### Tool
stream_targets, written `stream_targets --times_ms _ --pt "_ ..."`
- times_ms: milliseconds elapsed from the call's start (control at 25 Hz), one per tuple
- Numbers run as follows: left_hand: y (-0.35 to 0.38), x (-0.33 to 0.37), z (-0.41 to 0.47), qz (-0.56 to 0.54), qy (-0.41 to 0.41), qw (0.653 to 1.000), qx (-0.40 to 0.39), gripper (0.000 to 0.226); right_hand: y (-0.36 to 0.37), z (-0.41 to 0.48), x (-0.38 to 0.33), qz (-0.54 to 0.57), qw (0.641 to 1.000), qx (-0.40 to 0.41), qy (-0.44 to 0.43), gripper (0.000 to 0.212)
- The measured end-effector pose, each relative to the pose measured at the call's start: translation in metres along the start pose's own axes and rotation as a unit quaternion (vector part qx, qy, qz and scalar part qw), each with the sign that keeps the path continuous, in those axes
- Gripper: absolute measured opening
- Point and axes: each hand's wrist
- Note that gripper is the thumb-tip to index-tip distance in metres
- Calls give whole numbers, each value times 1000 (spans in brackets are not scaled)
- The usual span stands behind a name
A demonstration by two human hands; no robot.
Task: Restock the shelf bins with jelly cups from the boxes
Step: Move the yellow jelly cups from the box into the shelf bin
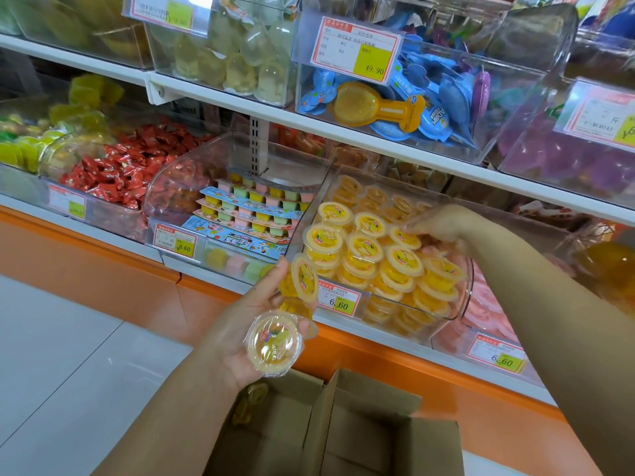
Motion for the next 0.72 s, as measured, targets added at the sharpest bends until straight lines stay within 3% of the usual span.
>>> stream_targets --times_ms 80,160,240,320,440,560,640,720 --pt "3 -4 -5 11 16 1000 6 54 2 -2 1 6 1000 1 -19 2" --pt "9 -7 -6 19 19 1000 12 44 1 -5 2 12 999 -1 -31 7" --pt "13 -5 8 43 21 996 80 43 -1 -10 2 -11 999 10 -42 4" --pt "16 -2 23 88 39 987 130 39 -3 -17 0 -74 991 70 -82 4" --pt "19 -6 33 94 32 988 121 42 -1 -42 -11 -99 968 133 -188 10" --pt "26 -12 35 101 36 991 83 48 10 -84 -28 -97 966 -14 -238 4" --pt "35 -15 36 112 34 991 68 57 21 -108 -36 -132 953 -130 -241 14" --pt "43 -20 37 129 30 990 50 48 31 -122 -38 -142 939 -194 -247 14"
Point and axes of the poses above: each hand's wrist, its own z-axis towards the middle knuckle, its own y-axis out of the palm, x = y × z, and after that the axes turned 2 degrees about -x, right-handed
